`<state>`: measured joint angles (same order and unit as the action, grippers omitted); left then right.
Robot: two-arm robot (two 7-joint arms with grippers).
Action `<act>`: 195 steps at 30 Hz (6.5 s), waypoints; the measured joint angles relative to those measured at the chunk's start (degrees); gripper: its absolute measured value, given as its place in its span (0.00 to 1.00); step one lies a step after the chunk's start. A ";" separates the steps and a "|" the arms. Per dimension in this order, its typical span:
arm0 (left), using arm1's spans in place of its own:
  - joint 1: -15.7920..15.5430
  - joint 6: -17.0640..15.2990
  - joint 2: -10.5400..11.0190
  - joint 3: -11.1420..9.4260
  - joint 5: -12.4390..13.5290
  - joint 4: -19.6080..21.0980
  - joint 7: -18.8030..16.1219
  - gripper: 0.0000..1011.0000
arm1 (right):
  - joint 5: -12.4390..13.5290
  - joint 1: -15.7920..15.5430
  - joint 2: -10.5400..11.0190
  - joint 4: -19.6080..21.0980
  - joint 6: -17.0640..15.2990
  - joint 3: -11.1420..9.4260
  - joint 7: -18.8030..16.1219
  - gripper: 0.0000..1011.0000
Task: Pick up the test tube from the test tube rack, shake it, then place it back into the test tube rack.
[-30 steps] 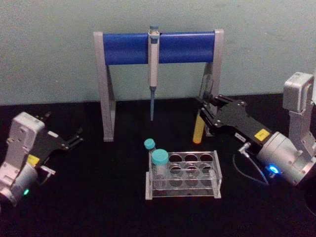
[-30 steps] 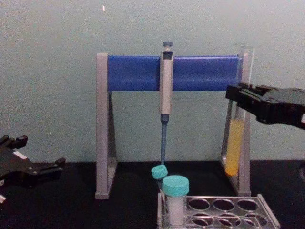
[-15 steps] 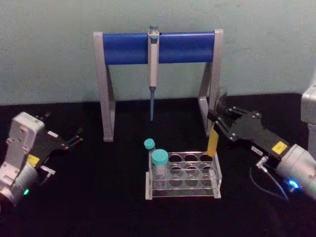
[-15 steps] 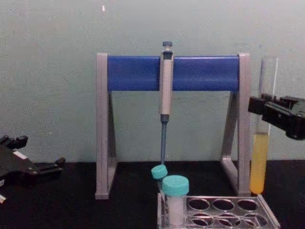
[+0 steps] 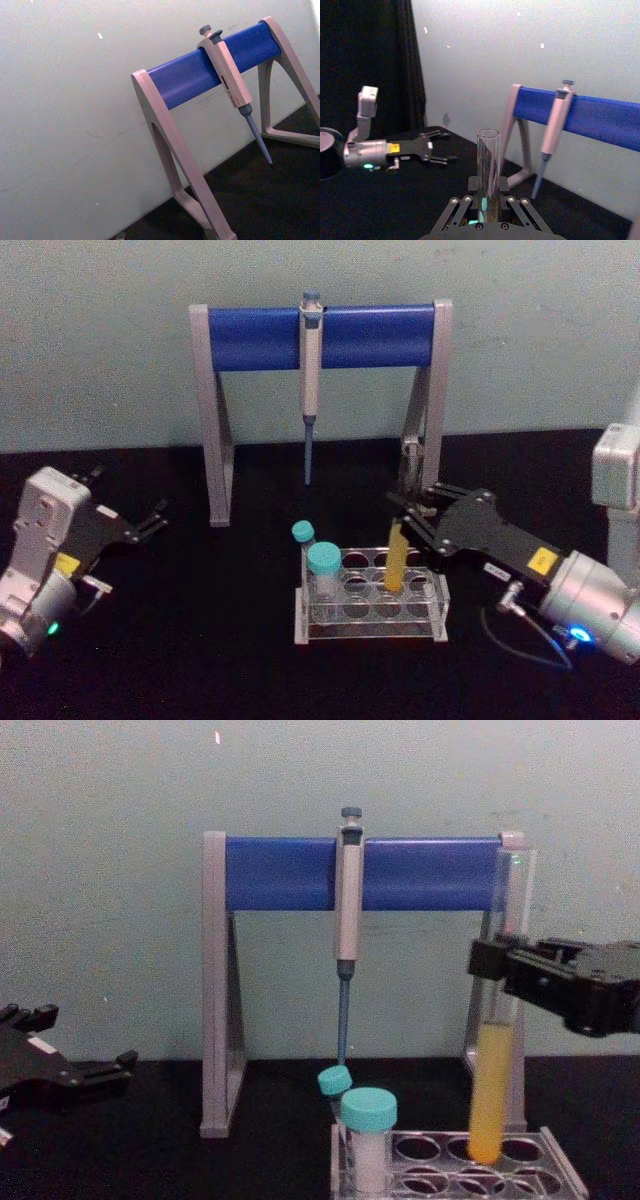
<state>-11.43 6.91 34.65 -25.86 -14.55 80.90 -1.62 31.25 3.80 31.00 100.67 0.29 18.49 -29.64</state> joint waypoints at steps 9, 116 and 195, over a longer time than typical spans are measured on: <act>0.00 0.00 0.00 0.00 0.00 0.00 0.00 1.00 | 0.15 4.16 -2.66 -3.82 1.32 3.01 -0.18 0.22; 0.00 0.00 0.00 0.00 0.00 0.00 0.00 1.00 | -4.75 7.03 -7.03 -10.24 3.67 0.63 5.24 0.22; 0.00 0.00 0.00 0.00 0.00 0.00 0.00 1.00 | -7.99 6.13 -9.47 -9.12 4.21 -1.02 7.63 0.22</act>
<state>-11.43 6.91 34.65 -25.86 -14.55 80.90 -1.62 23.26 9.93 21.53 91.55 4.50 17.47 -22.01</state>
